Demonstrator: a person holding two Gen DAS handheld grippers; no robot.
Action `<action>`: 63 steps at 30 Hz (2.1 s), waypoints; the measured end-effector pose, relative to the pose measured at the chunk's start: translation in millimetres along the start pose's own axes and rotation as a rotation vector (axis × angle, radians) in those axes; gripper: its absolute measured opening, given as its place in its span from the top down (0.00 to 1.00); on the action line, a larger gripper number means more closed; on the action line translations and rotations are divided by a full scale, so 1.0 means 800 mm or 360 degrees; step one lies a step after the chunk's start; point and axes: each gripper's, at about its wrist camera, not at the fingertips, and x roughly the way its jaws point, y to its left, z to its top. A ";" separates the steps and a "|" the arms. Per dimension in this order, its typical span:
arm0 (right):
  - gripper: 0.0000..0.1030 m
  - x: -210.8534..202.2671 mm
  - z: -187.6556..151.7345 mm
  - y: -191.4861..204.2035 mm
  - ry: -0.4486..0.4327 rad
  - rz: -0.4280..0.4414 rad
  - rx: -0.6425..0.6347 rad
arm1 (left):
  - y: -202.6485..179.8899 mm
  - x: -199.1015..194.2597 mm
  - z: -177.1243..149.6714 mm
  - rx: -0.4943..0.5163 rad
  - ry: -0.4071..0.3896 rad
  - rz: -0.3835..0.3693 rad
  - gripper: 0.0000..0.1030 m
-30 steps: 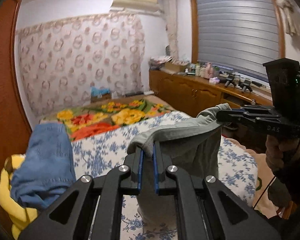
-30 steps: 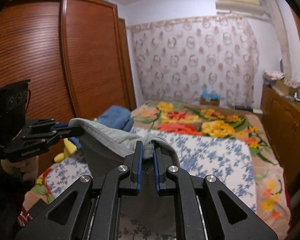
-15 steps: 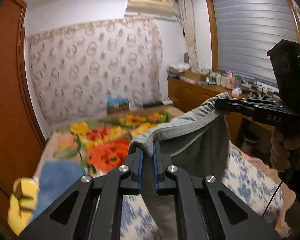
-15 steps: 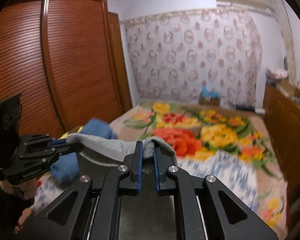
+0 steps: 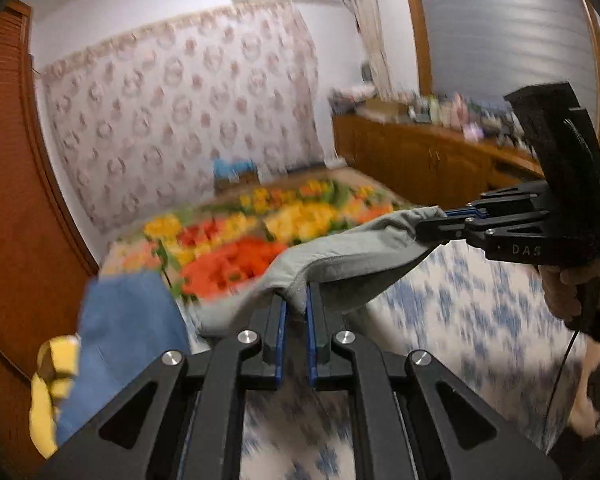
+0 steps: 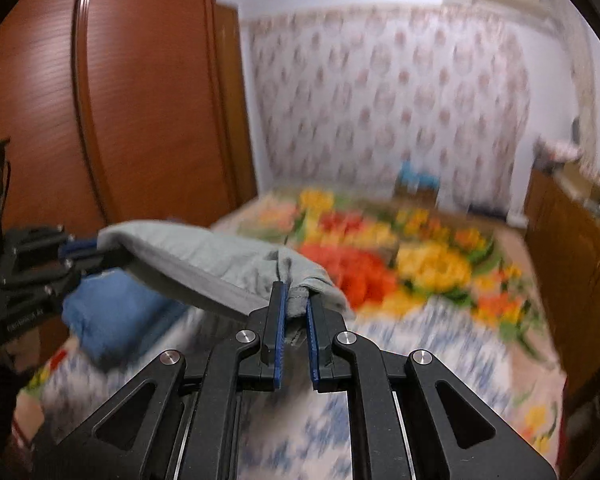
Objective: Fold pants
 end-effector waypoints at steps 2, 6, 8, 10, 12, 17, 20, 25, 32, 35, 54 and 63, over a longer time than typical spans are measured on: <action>0.93 0.015 -0.033 0.006 0.0095 0.0019 0.0016 | -0.009 0.007 -0.024 -0.0011 0.0069 -0.0012 0.95; 0.93 0.025 -0.072 0.015 0.0212 0.0014 0.0040 | -0.023 -0.004 -0.046 -0.0045 0.0094 -0.0049 0.95; 0.93 0.020 -0.075 0.020 0.0210 0.0007 0.0030 | -0.029 -0.011 -0.054 -0.0051 0.0098 -0.0058 0.95; 0.93 0.012 -0.082 0.025 0.0207 0.0007 0.0031 | -0.032 -0.018 -0.068 -0.0069 0.0112 -0.0062 0.95; 0.93 0.006 -0.090 0.032 0.0211 0.0020 0.0043 | -0.028 -0.021 -0.079 -0.0078 0.0124 -0.0058 0.95; 0.93 0.002 -0.117 0.053 0.0268 0.0067 0.0047 | -0.029 -0.039 -0.121 -0.0151 0.0149 -0.0093 0.95; 0.93 -0.005 -0.143 0.070 0.0299 0.0093 0.0071 | -0.036 -0.053 -0.142 -0.0179 0.0164 -0.0096 0.95; 0.93 -0.020 -0.172 0.094 0.0309 0.0104 0.0045 | -0.049 -0.070 -0.169 -0.0182 0.0187 -0.0084 0.95; 0.93 -0.030 -0.201 0.114 0.0338 0.0140 0.0037 | -0.055 -0.083 -0.193 -0.0220 0.0208 -0.0107 0.94; 0.93 -0.034 -0.209 0.116 0.0330 0.0151 0.0066 | -0.060 -0.092 -0.197 -0.0226 0.0208 -0.0114 0.94; 0.93 -0.075 -0.221 0.133 0.0239 0.0209 0.0096 | -0.064 -0.129 -0.205 -0.0271 0.0156 -0.0150 0.94; 0.93 -0.092 -0.209 0.135 0.0178 0.0200 0.0081 | -0.064 -0.147 -0.189 -0.0256 0.0082 -0.0146 0.94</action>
